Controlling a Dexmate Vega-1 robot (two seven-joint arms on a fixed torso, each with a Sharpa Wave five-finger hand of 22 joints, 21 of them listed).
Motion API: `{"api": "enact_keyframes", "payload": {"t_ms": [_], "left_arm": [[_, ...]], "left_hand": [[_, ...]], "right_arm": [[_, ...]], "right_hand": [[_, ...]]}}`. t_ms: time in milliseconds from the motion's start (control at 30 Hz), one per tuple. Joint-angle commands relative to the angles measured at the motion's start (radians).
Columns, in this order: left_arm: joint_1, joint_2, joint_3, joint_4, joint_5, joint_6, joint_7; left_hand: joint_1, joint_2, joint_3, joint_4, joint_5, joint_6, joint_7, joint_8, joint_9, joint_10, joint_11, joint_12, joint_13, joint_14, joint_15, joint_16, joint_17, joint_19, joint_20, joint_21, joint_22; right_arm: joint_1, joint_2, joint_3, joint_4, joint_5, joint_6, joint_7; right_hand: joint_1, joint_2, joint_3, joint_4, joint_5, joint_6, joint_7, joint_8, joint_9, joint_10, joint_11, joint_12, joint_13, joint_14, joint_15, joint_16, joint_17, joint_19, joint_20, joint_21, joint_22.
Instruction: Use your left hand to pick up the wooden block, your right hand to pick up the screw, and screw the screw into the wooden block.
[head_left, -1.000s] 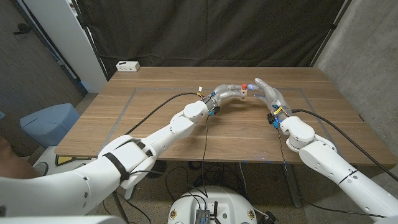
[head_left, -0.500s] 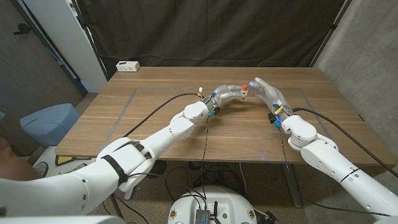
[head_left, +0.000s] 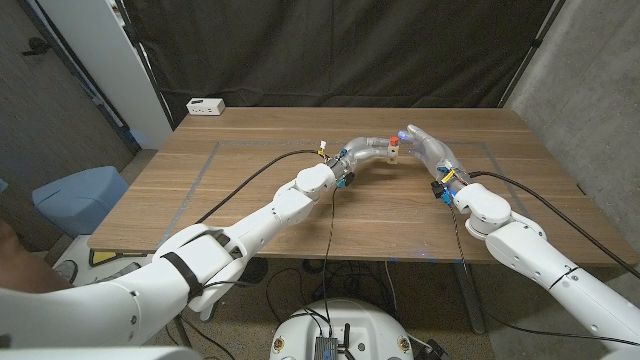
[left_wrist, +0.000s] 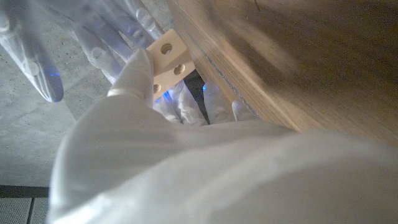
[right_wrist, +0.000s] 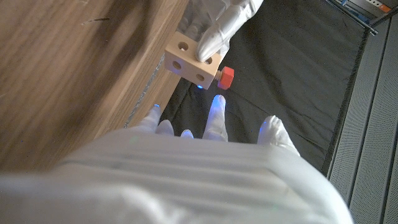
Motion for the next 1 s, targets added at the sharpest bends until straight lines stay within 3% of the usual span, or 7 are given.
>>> {"api": "enact_keyframes", "payload": {"t_ms": [33,467,1000], "left_arm": [[0.004,0.005,0.002,-0.016,0.002,0.010,0.003],[0.001,0.003,0.001,-0.009,0.001,0.010,0.003],[0.002,0.005,0.000,-0.007,-0.001,0.011,0.001]], "left_hand": [[-0.073,0.087,0.061,0.059,0.003,0.036,0.020,0.006,0.005,0.006,-0.002,0.027,0.157,0.008,-0.053,0.006,0.003,0.006,0.003,0.007,0.002],[-0.073,0.087,0.062,0.058,0.003,0.036,0.021,0.006,0.005,0.006,-0.002,0.028,0.157,0.007,-0.054,0.006,0.003,0.006,0.003,0.007,0.002],[-0.072,0.089,0.063,0.058,0.004,0.038,0.023,0.006,0.006,0.004,-0.002,0.027,0.157,0.008,-0.055,0.006,0.003,0.007,0.004,0.007,0.002]], "right_arm": [[0.024,-0.003,-0.014,0.026,0.013,0.006,0.045],[0.039,0.001,-0.025,0.037,0.011,0.010,0.057],[0.031,0.001,-0.024,0.020,0.009,0.000,0.034]], "right_hand": [[-0.015,0.001,-0.001,0.008,-0.001,-0.007,-0.002,0.008,0.001,-0.027,0.006,0.001,0.003,-0.105,-0.001,0.001,0.005,-0.011,0.004,0.004,0.005],[-0.035,0.003,-0.007,0.019,-0.001,0.004,-0.003,0.016,0.001,-0.032,-0.001,0.005,0.003,-0.110,0.000,0.005,0.007,-0.013,0.003,0.009,0.005],[-0.042,0.009,-0.006,0.020,0.001,0.069,0.006,0.039,0.000,-0.012,-0.022,0.016,0.002,-0.100,-0.005,0.012,0.003,-0.008,0.001,0.016,0.005]]}}
